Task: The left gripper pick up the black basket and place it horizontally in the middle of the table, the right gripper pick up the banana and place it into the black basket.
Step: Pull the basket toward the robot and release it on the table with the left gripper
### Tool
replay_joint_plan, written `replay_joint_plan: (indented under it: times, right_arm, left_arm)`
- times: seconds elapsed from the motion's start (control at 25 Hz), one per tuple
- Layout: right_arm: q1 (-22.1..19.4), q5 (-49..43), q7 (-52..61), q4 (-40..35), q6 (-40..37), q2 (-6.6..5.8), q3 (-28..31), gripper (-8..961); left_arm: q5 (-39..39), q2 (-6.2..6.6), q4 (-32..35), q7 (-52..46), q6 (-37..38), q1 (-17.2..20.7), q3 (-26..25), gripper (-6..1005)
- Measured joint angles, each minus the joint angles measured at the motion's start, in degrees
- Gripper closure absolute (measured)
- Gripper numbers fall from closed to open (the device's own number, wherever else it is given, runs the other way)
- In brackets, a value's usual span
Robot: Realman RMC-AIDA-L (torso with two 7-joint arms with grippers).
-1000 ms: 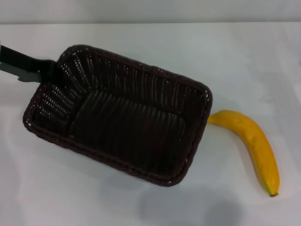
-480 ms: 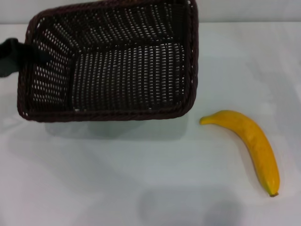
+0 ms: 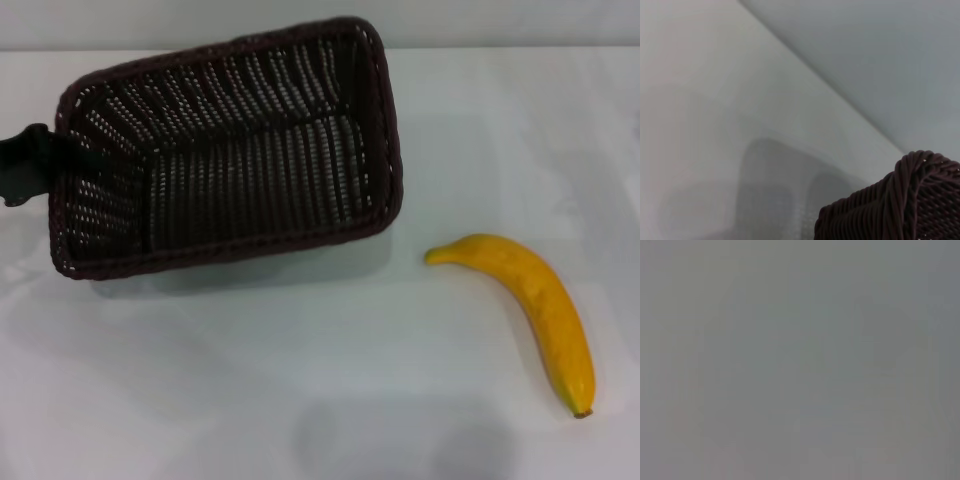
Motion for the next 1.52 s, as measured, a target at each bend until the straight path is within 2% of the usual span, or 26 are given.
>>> replay_joint_plan:
  times: [0.24,0.4,0.68,0.92,1.08,1.32,1.52]
  right_arm:
    - [-0.41,0.0,0.0,0.24,-0.04,0.01,0.13,96]
    - [-0.88,-0.06,0.0,0.28,-0.24,0.09,0.04,96]
    - [-1.2,-0.08,0.0,0.29,-0.75,0.09,0.26,97]
    - [-1.22,-0.08,0.0,0.29,-1.13,0.09,0.09,97]
    - [-1.22,-0.08,0.0,0.29,-1.16,0.09,0.05,98]
    - [-1.22,-0.08,0.0,0.29,-1.13,0.1,0.15,98]
    - [-1.21,-0.08,0.0,0.29,-0.86,0.09,0.19,99]
  left_arm:
    - [8.91,-0.89,-0.26,-3.61,1.49,-4.13,-0.02,776]
    - [10.2,-1.39,-0.31,-4.2,2.87,-5.68,-0.01,766]
    - [10.96,-1.44,-0.35,-4.11,3.51,-6.5,-0.02,748]
    - [9.76,-2.18,0.93,-2.98,3.21,-6.41,-0.41,493]
    - [6.12,-2.06,1.29,-1.53,1.59,-5.47,-0.45,327]
    - [2.37,-2.15,5.68,-0.59,-2.47,-1.21,-0.41,214]
    - [2.09,-2.2,6.06,1.96,-3.26,0.51,-0.49,216]
